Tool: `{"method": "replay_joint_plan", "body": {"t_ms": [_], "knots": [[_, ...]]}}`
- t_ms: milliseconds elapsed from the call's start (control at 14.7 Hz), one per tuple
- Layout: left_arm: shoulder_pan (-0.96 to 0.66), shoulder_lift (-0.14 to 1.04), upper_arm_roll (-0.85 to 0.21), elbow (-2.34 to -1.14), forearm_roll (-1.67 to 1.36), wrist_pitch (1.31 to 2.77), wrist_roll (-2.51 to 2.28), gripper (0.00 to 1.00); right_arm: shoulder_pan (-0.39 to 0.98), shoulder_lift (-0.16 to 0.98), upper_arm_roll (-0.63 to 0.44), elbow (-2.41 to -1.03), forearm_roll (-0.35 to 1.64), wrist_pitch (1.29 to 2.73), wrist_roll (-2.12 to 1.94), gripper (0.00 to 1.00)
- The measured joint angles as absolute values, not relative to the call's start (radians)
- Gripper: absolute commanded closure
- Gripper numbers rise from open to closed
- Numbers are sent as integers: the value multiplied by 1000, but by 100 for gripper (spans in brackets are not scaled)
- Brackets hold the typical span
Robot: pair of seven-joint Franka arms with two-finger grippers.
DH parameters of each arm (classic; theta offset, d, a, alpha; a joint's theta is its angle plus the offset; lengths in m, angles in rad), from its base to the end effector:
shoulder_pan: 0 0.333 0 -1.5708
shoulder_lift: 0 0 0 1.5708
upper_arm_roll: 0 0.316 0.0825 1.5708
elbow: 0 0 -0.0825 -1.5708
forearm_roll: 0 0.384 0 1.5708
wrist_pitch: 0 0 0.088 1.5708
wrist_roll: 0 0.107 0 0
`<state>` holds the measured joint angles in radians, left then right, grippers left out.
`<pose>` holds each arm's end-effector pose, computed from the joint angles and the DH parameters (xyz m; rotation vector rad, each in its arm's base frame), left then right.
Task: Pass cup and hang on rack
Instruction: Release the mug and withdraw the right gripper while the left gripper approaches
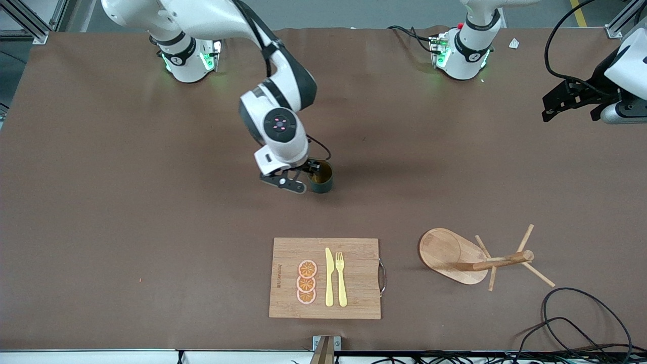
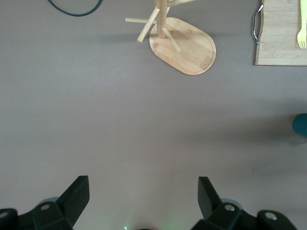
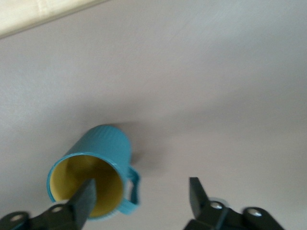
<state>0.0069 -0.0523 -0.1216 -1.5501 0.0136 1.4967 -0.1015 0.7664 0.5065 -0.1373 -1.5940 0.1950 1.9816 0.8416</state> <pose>0.5273 -0.0612 0.6559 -3.1216 0.0188 -0.0011 0.5306 0.4155 0.3327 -3.0961 0.4479 0.2428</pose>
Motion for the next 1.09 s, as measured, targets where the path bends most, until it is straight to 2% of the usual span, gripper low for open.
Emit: {"method": "replay_joint_plan", "body": {"t_ms": [340, 815, 1086], "knots": [[7, -52, -121, -1548, 14, 1497, -102, 0, 524, 338, -146, -1605, 193, 1745, 433, 0], [-17, -37, -137, -1554, 14, 1509, -169, 0, 250, 244, -150, -1663, 126, 1700, -30, 0], [-127, 48, -185, -1560, 15, 1593, -375, 0, 160, 233, -150, -1663, 92, 1689, -169, 0]]}}
